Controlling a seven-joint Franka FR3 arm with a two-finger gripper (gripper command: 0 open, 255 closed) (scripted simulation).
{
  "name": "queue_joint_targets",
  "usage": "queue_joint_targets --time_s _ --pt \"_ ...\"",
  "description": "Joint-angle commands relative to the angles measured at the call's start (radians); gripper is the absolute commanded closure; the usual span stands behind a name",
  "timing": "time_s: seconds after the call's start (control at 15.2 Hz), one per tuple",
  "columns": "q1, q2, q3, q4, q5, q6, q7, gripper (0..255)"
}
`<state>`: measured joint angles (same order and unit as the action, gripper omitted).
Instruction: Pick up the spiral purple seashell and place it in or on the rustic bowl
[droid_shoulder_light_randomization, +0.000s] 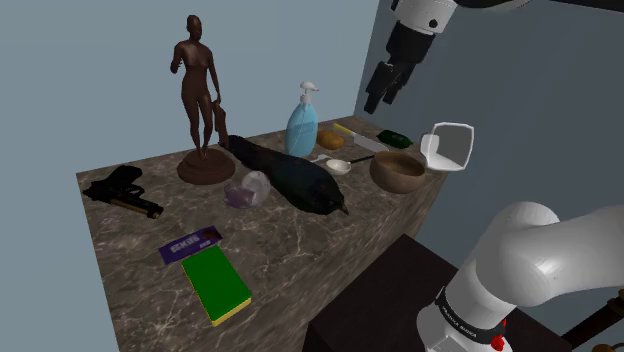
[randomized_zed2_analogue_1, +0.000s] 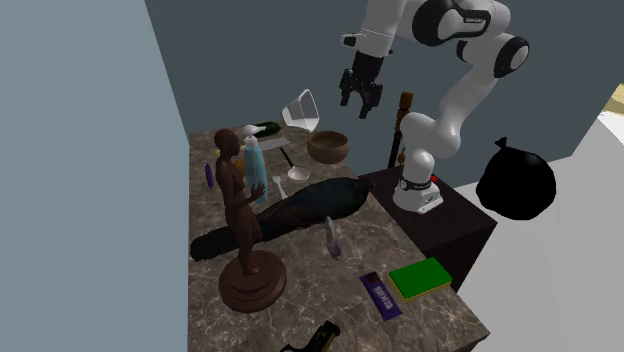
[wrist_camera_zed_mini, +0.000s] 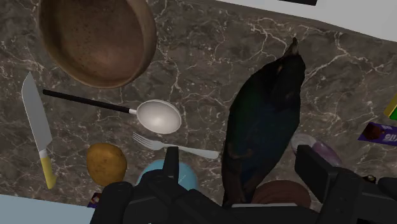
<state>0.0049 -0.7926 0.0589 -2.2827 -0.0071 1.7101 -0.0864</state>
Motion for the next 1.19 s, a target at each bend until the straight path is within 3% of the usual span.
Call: queue_joint_targets --time_s 0.0,1.12 --pt "0.000 0.000 0.000 0.000 0.000 0.000 0.000 0" --pt "0.115 0.562 0.152 0.227 0.025 0.203 -0.042 0"
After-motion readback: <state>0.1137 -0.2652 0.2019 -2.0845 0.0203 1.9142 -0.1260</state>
